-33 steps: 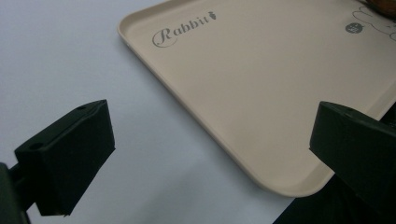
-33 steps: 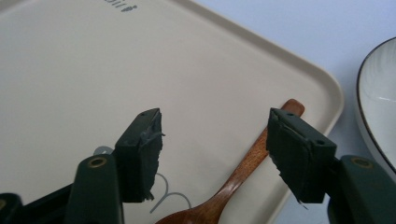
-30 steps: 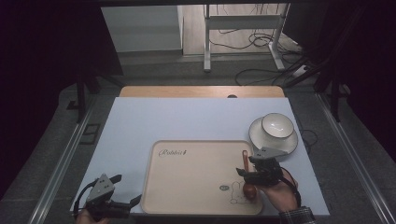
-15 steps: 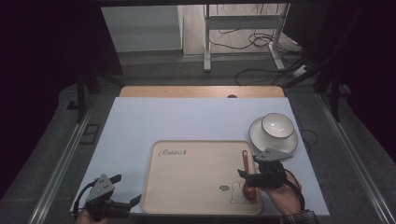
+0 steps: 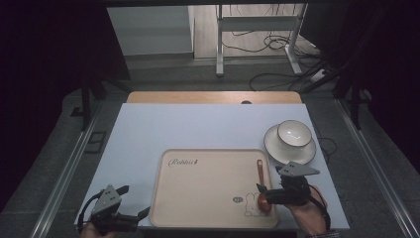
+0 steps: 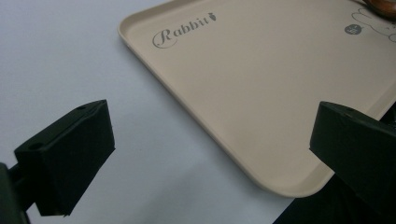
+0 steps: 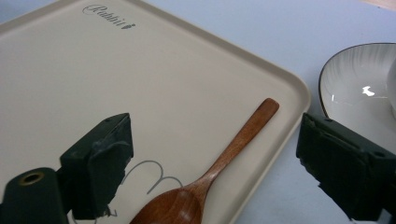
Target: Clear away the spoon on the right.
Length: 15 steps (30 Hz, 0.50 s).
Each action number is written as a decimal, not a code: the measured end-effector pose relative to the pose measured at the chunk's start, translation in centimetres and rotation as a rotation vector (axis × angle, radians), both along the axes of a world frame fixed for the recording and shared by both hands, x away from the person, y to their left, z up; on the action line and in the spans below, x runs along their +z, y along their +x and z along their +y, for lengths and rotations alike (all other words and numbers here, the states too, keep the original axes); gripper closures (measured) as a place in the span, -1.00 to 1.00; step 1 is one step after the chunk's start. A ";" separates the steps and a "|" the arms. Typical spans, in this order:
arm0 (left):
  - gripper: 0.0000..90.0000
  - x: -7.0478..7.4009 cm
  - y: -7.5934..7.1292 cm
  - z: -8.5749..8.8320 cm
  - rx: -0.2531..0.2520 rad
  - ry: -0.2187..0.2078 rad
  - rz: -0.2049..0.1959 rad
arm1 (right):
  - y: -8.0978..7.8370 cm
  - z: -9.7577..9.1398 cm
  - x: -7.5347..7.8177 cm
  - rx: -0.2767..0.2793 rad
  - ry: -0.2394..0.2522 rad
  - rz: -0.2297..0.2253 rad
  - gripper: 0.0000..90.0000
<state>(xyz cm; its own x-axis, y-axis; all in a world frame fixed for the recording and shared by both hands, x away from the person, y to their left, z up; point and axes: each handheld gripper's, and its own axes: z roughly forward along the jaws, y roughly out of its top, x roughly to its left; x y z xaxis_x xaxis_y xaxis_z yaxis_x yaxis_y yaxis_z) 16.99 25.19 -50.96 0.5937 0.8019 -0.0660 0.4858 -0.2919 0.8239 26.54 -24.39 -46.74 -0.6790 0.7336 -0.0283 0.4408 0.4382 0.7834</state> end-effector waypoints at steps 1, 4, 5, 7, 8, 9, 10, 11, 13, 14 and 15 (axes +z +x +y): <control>-1.00 0.0 0.0 0.0 0.000 0.000 0.000 | -0.1 -0.1 0.0 -0.003 0.001 -0.003 -0.77; -1.00 0.0 0.0 0.0 0.000 0.000 0.000 | -0.3 -0.4 0.0 -0.007 0.001 -0.009 -0.83; -1.00 0.0 0.0 0.0 0.000 0.000 0.000 | -0.4 -0.5 0.0 -0.012 0.000 -0.009 -0.85; -1.00 0.0 0.0 0.0 0.000 0.000 0.000 | -0.6 -0.6 -0.1 -0.016 -0.002 -0.016 -0.87; -1.00 0.0 0.0 0.0 0.000 0.000 0.000 | -0.6 -0.7 -0.1 -0.017 -0.003 -0.015 -0.89; -1.00 0.0 0.0 0.0 0.000 0.001 0.001 | -0.7 -0.8 -0.2 -0.017 -0.004 -0.018 -0.90; -1.00 0.0 0.0 0.0 0.000 0.001 0.000 | -0.8 -0.8 -0.1 -0.016 -0.004 -0.019 -0.91; -1.00 0.0 0.0 0.0 0.000 0.000 0.000 | -0.9 -0.9 -0.2 -0.018 -0.001 -0.021 -0.93; -1.00 0.0 0.0 0.0 0.001 0.000 0.000 | -1.0 -1.0 -0.2 -0.017 -0.002 -0.021 -0.94; -1.00 0.0 0.0 0.0 0.000 0.000 0.000 | -1.2 -1.2 -0.2 -0.019 -0.003 -0.023 -0.97; -1.00 0.0 0.0 0.0 0.000 0.000 0.000 | -1.3 -1.2 -0.2 -0.021 -0.004 -0.023 -0.98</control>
<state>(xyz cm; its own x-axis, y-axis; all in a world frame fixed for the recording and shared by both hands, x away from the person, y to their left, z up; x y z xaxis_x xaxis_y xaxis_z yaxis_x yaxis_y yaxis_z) 16.99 25.19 -50.96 0.5934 0.8022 -0.0659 0.4860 -0.2919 0.8238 25.26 -25.60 -46.96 -0.6627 0.7474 -0.0467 0.4315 0.4321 0.7919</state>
